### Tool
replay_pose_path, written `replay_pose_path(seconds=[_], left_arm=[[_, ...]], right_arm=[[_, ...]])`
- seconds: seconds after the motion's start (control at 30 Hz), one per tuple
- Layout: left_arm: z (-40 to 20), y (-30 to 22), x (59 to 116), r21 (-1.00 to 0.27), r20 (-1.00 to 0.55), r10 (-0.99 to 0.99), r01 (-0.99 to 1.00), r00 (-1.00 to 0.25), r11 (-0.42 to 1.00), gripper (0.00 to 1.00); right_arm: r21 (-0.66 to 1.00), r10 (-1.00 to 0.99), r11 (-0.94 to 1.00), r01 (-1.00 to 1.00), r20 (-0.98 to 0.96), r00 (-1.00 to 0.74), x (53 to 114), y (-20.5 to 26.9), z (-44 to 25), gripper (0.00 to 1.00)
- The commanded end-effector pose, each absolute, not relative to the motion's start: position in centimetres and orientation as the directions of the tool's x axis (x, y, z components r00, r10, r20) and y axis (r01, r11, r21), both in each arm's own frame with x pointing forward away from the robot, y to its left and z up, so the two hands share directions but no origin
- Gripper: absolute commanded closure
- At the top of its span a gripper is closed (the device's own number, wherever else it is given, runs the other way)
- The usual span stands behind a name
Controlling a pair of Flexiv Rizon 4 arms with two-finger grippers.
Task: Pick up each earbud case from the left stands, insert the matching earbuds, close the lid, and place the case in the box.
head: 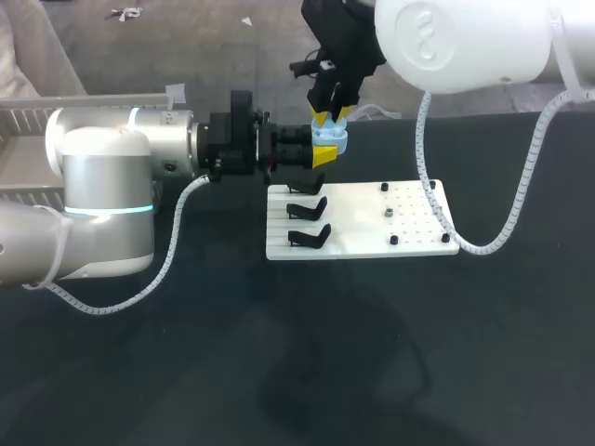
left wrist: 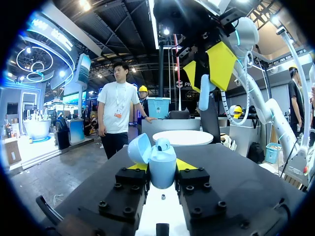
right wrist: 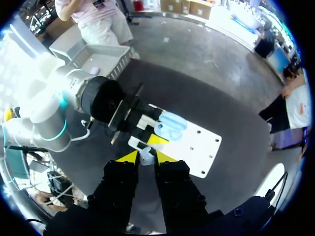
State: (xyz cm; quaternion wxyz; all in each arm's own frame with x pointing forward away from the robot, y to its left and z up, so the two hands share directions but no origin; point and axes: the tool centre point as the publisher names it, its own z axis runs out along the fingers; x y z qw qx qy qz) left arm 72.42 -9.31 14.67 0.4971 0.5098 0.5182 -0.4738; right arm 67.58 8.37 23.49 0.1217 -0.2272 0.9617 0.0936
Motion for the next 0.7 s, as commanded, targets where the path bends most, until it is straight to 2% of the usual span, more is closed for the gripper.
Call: replay_pose_path(seconds=[0.03,0.7], left_arm=[[14.6,-9.3,72.3,0.021,-0.998,0.052,0.999,0.019,0.037,1.00],[14.6,-9.3,72.3,0.021,-0.998,0.052,0.999,0.019,0.037,1.00]], right_arm=[[0.110,-0.409,0.884,-0.455,-0.291,-0.865,67.6,8.8,22.8,1.00],[0.073,-0.320,0.929,-0.362,-0.330,-0.888,69.2,8.5,21.3,1.00]])
